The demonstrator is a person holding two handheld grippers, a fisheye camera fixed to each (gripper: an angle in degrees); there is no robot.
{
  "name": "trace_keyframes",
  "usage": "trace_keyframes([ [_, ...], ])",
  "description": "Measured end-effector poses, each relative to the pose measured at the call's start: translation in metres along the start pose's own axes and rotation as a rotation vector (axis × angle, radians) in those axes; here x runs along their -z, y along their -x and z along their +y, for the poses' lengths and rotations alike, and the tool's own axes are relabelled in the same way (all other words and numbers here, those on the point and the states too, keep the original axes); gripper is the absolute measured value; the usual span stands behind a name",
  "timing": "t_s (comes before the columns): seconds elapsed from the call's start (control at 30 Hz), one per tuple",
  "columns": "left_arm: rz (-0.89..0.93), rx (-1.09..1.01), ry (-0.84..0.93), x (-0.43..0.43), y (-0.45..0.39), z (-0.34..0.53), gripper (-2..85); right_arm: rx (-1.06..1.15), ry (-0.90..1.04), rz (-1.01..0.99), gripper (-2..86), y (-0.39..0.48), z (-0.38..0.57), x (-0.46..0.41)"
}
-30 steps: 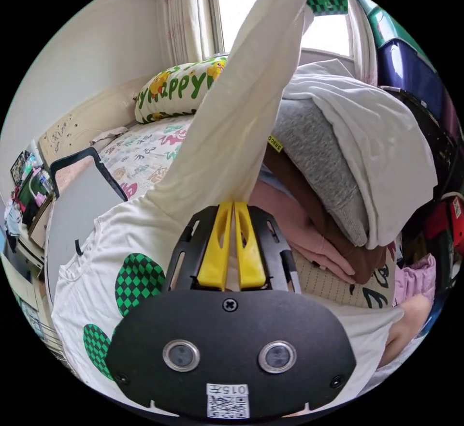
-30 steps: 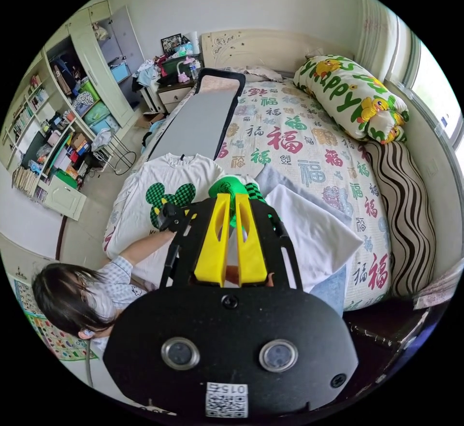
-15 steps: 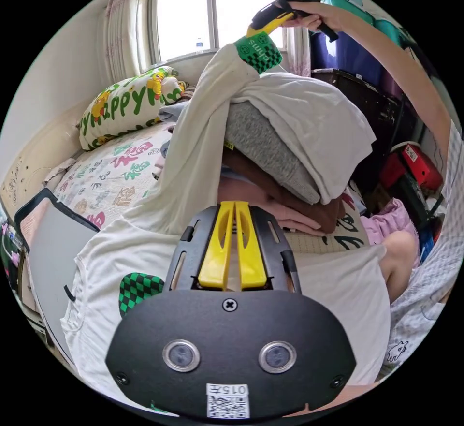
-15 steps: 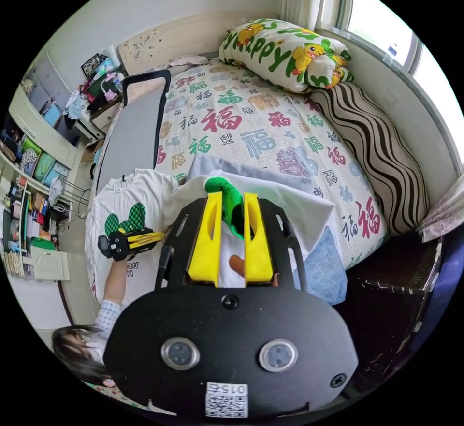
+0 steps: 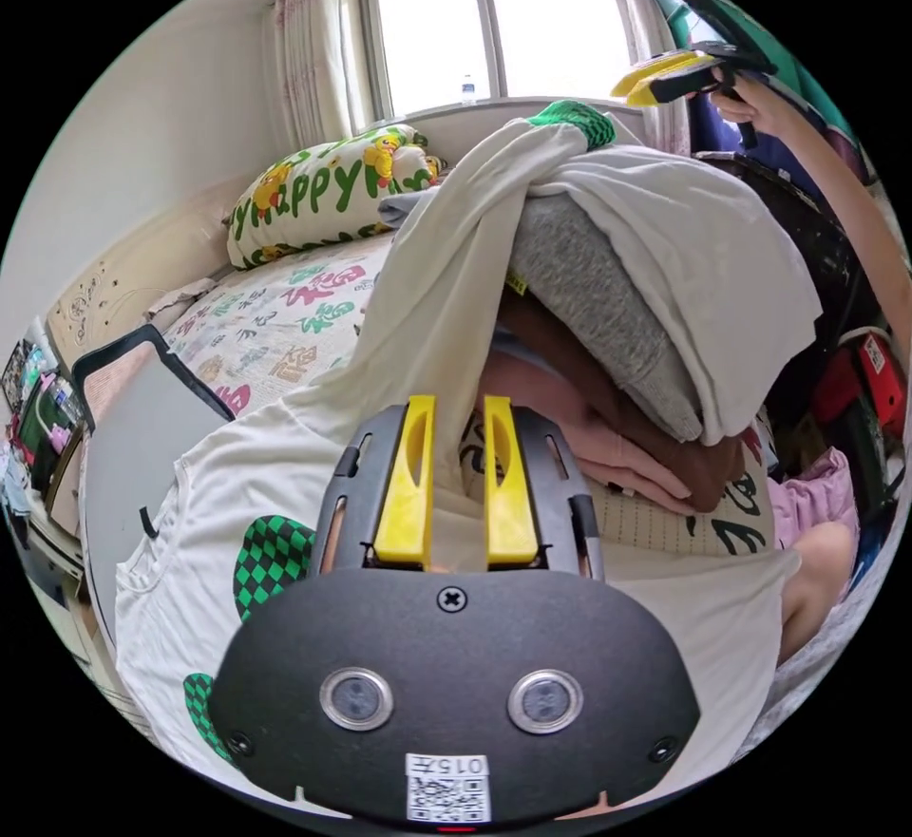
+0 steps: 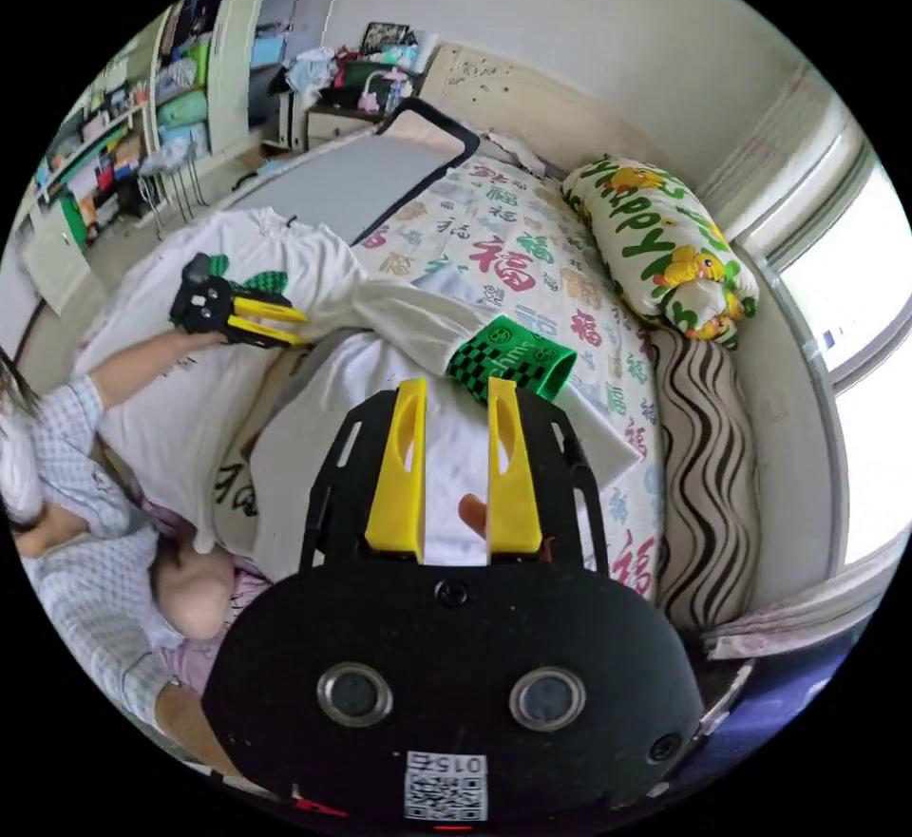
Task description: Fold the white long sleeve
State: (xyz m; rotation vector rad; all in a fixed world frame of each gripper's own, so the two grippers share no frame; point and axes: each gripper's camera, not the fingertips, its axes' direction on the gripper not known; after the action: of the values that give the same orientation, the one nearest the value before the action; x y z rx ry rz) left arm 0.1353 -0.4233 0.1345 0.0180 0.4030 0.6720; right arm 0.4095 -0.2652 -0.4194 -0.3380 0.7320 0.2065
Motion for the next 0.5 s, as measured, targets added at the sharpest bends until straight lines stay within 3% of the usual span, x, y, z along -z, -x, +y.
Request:
trace_keyframes([
  [0.17, -0.081, -0.030, 0.068, -0.015, -0.011, -0.008, 8.0, -0.156, 0.072, 0.027, 11.1, -0.018, -0.006, -0.030],
  [0.33, -0.062, -0.016, 0.085, -0.025, -0.001, -0.009, 6.2, -0.307, -0.049, -0.141, 12.4, -0.057, 0.030, -0.020],
  [0.5, -0.029, 0.028, 0.038, -0.025, 0.017, -0.002, 5.7, -0.275, -0.103, -0.197, 6.8, -0.059, 0.046, -0.030],
])
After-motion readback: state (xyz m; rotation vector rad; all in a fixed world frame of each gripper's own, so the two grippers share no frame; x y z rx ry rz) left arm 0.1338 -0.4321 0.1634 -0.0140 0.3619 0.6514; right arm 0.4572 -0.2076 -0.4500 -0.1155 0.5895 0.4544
